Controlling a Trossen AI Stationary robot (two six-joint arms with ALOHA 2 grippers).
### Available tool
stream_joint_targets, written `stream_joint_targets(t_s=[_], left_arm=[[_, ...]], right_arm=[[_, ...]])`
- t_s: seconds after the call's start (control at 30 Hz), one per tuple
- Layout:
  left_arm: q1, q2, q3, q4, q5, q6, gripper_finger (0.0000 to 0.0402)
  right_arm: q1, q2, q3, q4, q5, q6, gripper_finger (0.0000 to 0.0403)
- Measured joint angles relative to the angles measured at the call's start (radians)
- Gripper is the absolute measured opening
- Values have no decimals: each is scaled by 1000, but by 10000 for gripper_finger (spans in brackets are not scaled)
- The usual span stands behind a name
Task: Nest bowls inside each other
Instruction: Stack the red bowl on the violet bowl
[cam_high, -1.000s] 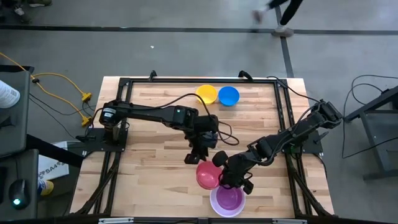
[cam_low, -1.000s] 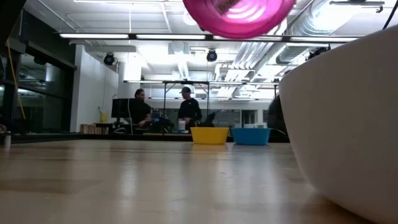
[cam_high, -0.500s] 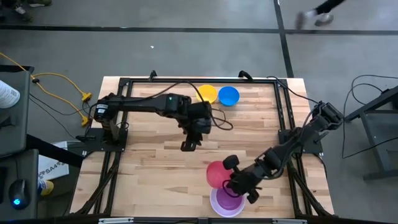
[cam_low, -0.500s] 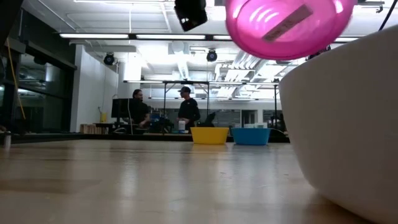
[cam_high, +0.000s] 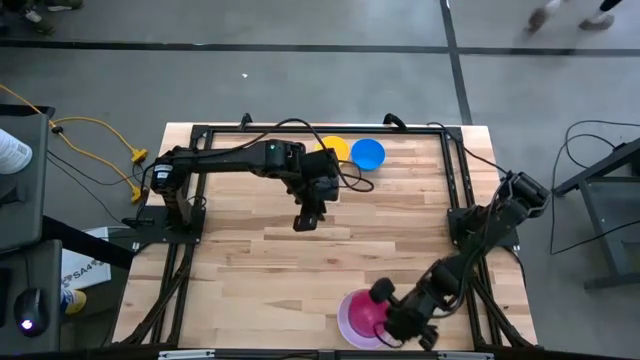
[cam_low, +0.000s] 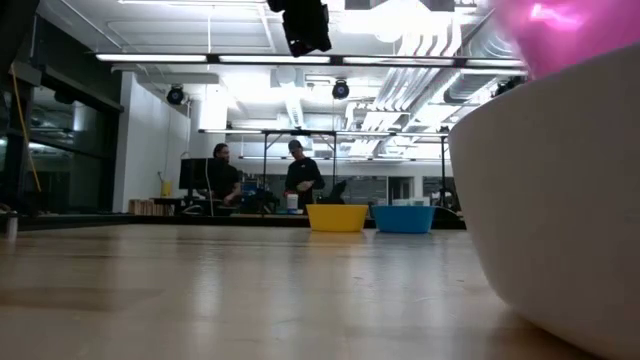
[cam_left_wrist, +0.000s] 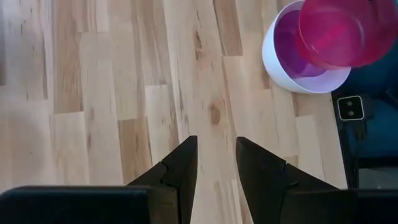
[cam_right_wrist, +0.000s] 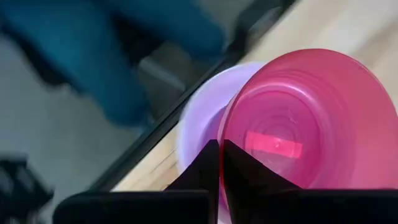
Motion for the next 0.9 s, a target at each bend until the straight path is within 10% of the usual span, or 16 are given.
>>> stream_joint_targets(t_s=[0.9], left_arm=[[-3,0,0,56,2,-107,112]], right_arm=[[-6,12,0,-66,-64,-197,3]])
